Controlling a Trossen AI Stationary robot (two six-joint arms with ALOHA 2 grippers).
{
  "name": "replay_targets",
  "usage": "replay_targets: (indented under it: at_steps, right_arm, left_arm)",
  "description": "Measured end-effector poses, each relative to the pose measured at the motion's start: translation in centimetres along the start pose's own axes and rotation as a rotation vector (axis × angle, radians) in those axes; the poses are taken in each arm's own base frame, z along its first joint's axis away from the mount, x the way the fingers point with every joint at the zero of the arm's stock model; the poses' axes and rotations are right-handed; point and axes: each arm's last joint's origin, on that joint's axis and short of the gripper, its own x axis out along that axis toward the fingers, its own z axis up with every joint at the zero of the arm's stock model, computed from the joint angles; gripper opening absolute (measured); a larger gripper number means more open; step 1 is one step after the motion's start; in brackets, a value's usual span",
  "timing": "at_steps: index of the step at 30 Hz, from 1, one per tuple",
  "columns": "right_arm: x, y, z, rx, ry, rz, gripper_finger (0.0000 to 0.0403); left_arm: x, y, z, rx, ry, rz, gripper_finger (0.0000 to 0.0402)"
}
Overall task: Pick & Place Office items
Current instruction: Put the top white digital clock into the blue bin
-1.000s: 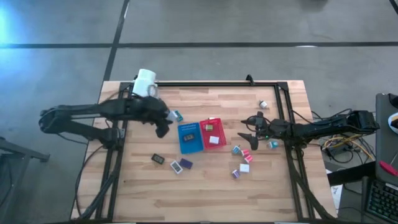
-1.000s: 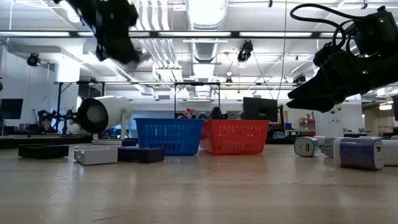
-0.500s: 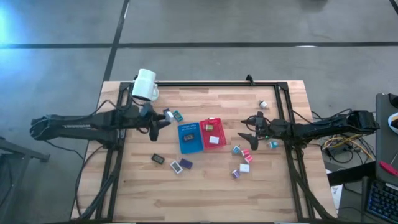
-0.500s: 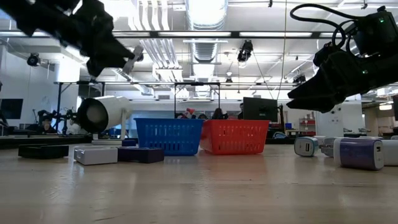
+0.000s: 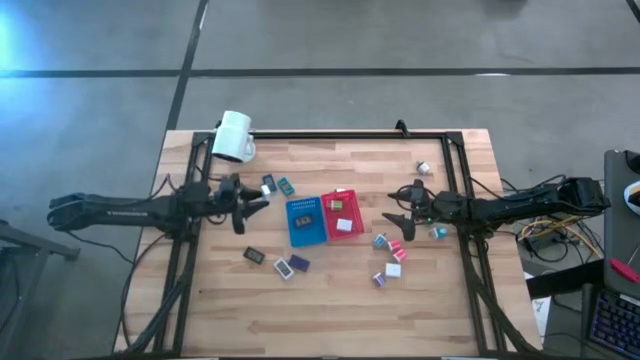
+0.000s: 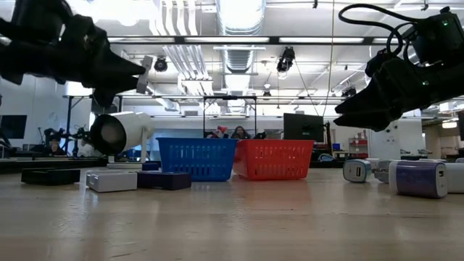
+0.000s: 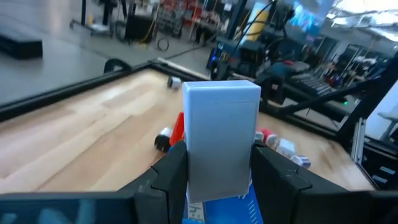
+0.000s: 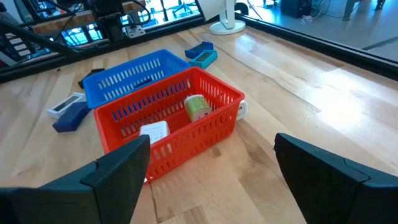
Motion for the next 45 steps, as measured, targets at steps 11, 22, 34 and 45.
replay_targets:
  at_steps: [11,22,34,45]
  right_arm:
    - [0.0,0.0,0.0,-0.005,-0.002,-0.002,0.0336]
    - [0.0,0.0,0.0,-0.012,-0.002,-0.002,0.0336]
    - [0.0,0.0,0.0,-0.012,0.002,-0.003,0.0336]
    - [0.0,-0.1,-0.3,-0.002,0.029,-0.008,0.0336]
  left_arm:
    - [0.4,-0.1,0.0,-0.004,0.017,0.004,0.0143]
    - [3.6,-0.4,0.7,0.030,0.218,0.069,0.0143]
    - [9.4,-1.1,1.6,0.090,0.456,0.054,0.0143]
    - [10.8,-1.9,3.4,0.096,0.576,0.041,0.0143]
